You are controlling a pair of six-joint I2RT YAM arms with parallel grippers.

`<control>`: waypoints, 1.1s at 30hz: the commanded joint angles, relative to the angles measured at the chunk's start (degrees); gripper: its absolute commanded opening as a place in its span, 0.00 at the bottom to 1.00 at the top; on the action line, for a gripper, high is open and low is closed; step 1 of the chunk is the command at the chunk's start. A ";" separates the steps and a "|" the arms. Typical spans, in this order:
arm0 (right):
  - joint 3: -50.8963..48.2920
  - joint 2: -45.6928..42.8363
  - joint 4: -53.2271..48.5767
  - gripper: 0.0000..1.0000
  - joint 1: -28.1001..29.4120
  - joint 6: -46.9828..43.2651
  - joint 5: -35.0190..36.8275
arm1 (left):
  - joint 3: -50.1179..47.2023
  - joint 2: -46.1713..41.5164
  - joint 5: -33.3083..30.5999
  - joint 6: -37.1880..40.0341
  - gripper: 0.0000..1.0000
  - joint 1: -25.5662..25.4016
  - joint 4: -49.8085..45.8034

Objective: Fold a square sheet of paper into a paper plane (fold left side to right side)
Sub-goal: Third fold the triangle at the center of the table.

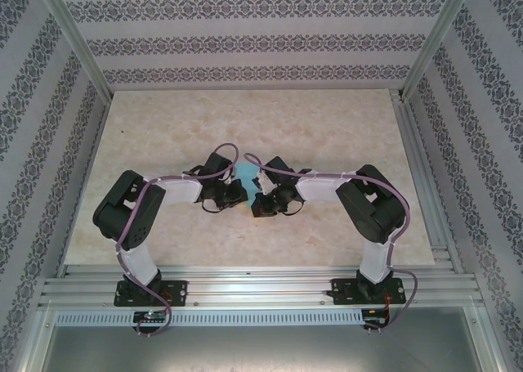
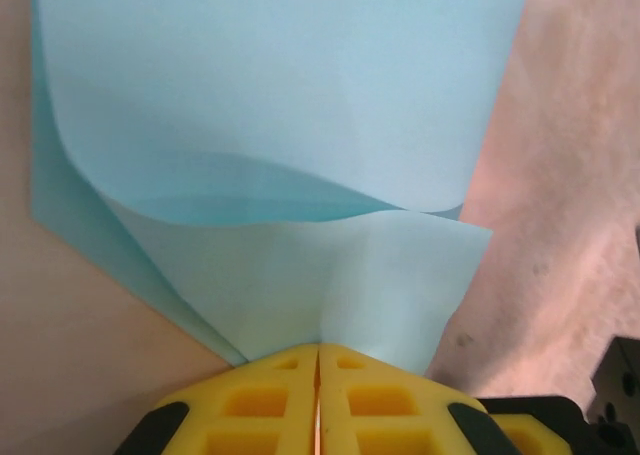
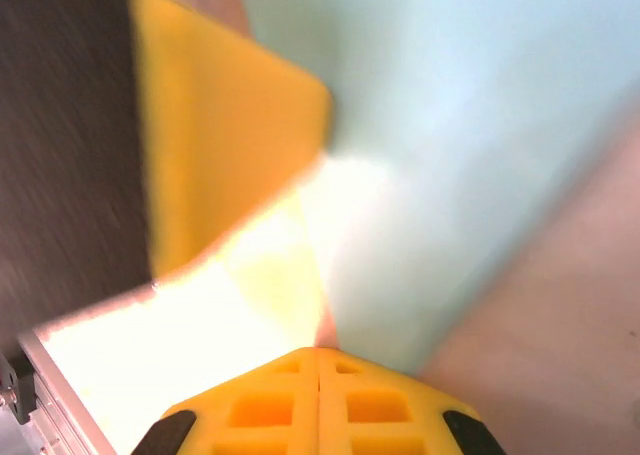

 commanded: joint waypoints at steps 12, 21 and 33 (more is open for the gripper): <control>-3.82 -1.15 -2.99 0.06 0.54 0.53 4.20 | -0.10 -0.98 -2.87 5.26 0.11 4.93 -4.57; -3.77 -3.31 20.17 0.08 0.89 16.54 -0.64 | -1.13 -1.12 -1.34 4.87 0.12 4.85 -3.67; 0.67 5.44 22.69 0.08 3.06 23.37 1.33 | -0.76 0.12 -0.26 4.48 0.12 4.37 -2.80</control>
